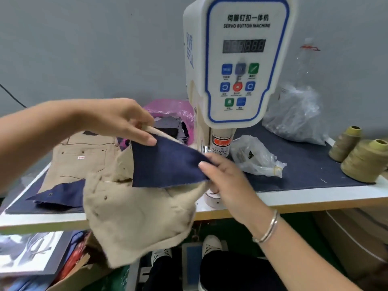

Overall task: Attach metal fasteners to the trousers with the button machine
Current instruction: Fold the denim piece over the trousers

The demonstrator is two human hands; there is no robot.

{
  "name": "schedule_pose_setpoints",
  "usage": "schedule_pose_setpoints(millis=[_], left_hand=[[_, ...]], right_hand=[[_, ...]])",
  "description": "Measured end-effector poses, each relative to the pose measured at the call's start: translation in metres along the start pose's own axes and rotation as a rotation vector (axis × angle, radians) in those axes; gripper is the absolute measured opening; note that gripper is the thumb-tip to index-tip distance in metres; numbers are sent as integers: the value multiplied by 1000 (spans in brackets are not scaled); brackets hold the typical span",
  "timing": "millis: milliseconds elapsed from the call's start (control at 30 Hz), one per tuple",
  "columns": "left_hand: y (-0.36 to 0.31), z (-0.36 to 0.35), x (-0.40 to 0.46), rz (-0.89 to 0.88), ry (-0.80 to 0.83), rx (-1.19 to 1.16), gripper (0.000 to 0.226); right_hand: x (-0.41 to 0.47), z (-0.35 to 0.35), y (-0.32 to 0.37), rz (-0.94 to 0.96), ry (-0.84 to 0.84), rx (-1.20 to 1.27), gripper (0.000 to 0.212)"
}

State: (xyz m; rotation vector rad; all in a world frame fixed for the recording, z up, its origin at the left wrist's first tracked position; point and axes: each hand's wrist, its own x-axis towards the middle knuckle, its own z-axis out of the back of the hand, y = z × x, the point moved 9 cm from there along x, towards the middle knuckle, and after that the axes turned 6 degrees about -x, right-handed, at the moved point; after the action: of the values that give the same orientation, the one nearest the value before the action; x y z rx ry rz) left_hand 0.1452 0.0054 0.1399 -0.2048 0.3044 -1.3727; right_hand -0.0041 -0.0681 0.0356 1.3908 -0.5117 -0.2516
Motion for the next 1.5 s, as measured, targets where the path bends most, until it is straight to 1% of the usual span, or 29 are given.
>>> schedule_pose_setpoints(millis=[67, 133, 233, 267, 300, 333, 367, 400, 433, 467, 500, 567, 600, 633, 667, 767, 800, 867, 933, 1000, 1033, 1100, 1233, 1333, 1500], left_hand=[[-7, 3, -6, -25, 0, -291, 46], [-15, -11, -8, -67, 42, -548, 38], [-5, -58, -8, -62, 119, -791, 21], [-1, -79, -7, -51, 143, -848, 16], [2, -98, -5, -34, 154, -892, 16], [3, -116, -1, -20, 157, -929, 20], [3, -130, 4, -8, 145, -976, 32], [2, -139, 9, -7, 121, -1034, 48], [0, -144, 13, -13, 93, -1096, 56], [-6, -148, 17, -29, 82, -1158, 56], [-13, -149, 20, -56, 82, -1216, 49], [-27, -151, 25, -96, 87, -1332, 28], [-32, -152, 28, -98, 93, -1371, 25], [-35, -154, 30, -96, 105, -1391, 28], [-36, -160, 33, -82, 125, -1363, 30], [-24, -182, 41, -9, 150, -1133, 44], [-18, -190, 42, 20, 161, -1103, 44], [-11, -201, 44, 39, 152, -1093, 32], [-7, -207, 47, 53, 98, -1121, 27], [-2, -204, 53, 69, -10, -1213, 26], [0, -201, 56, 79, -53, -1260, 24], [2, -195, 62, 89, -101, -1294, 27], [7, -196, 70, 129, -122, -1216, 32], [7, -206, 74, 125, -122, -1173, 37], [4, -214, 76, 124, -100, -1341, 28]], right_hand=[[2, 13, 14, 33, 11, 182, 26], [1, 22, 9, -7, 46, 231, 25], [-14, 35, -36, -202, 31, 89, 14], [-21, 39, -52, -284, 14, 110, 13], [-27, 43, -66, -351, -12, 167, 12], [-31, 49, -75, -390, -45, 224, 12], [-34, 56, -80, -406, -84, 265, 11], [-34, 63, -82, -406, -118, 291, 12], [-34, 70, -81, -397, -144, 317, 15], [-34, 77, -80, -383, -160, 352, 19], [-35, 82, -77, -370, -160, 389, 23], [-36, 92, -71, -341, -118, 441, 28], [-36, 97, -66, -317, -84, 458, 29], [-36, 102, -63, -294, -53, 469, 31], [-36, 107, -62, -290, -34, 466, 31], [-38, 115, -84, -407, -70, 378, 24], [-39, 116, -94, -453, -91, 347, 24], [-38, 119, -110, -514, -149, 294, 23], [-34, 127, -116, -522, -224, 279, 15], [-29, 133, -116, -500, -301, 306, 6], [-25, 136, -116, -481, -334, 334, 3], [-21, 138, -117, -439, -367, 382, 5], [-20, 142, -128, -422, -406, 424, 17], [-22, 147, -134, -401, -427, 449, 15], [-19, 153, -135, -329, -441, 475, 15]])
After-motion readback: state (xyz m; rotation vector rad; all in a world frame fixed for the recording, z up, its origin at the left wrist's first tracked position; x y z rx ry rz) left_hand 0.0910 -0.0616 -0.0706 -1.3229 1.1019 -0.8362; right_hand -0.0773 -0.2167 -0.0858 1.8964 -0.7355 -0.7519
